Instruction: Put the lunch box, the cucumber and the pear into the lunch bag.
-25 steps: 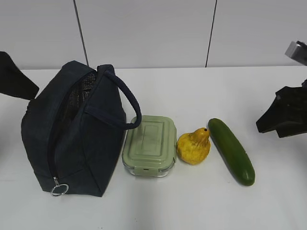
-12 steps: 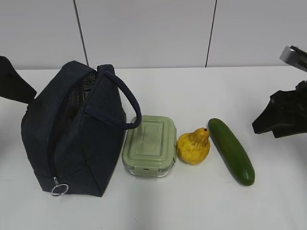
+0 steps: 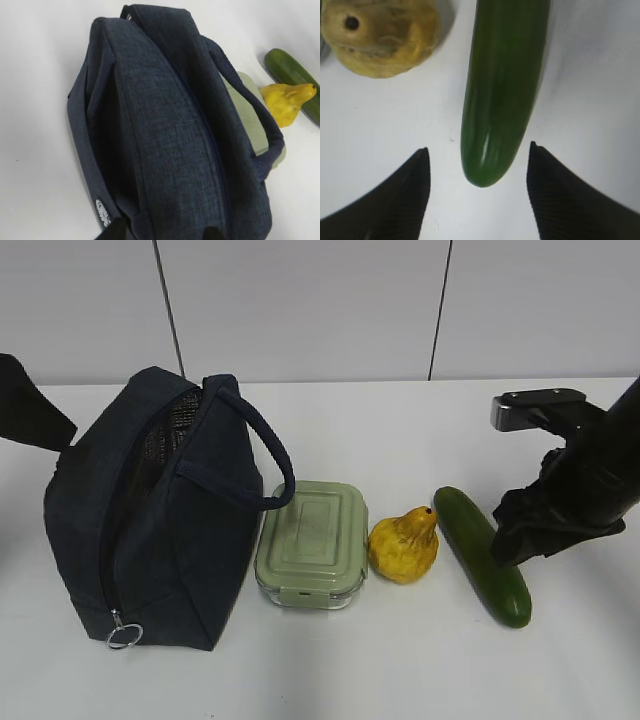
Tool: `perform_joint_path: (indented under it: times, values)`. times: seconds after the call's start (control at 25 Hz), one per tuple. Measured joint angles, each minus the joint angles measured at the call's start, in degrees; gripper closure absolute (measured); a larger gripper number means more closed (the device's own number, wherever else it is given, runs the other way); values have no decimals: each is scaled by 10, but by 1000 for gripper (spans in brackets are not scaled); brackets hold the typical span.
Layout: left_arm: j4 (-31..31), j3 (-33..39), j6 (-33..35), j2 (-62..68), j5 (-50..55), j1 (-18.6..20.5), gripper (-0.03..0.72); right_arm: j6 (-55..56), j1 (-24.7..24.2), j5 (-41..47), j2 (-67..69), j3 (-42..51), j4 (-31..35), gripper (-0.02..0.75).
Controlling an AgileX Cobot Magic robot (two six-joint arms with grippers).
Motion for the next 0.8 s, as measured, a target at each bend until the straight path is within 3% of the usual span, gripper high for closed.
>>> perform_joint_path:
  times: [0.36,0.8]
  values:
    - [0,0,0,0,-5,0,400,55,21,-14,46,0,-33,262]
    - [0,0,0,0,-9,0,400,55,21,-33,100,-3,-23,261]
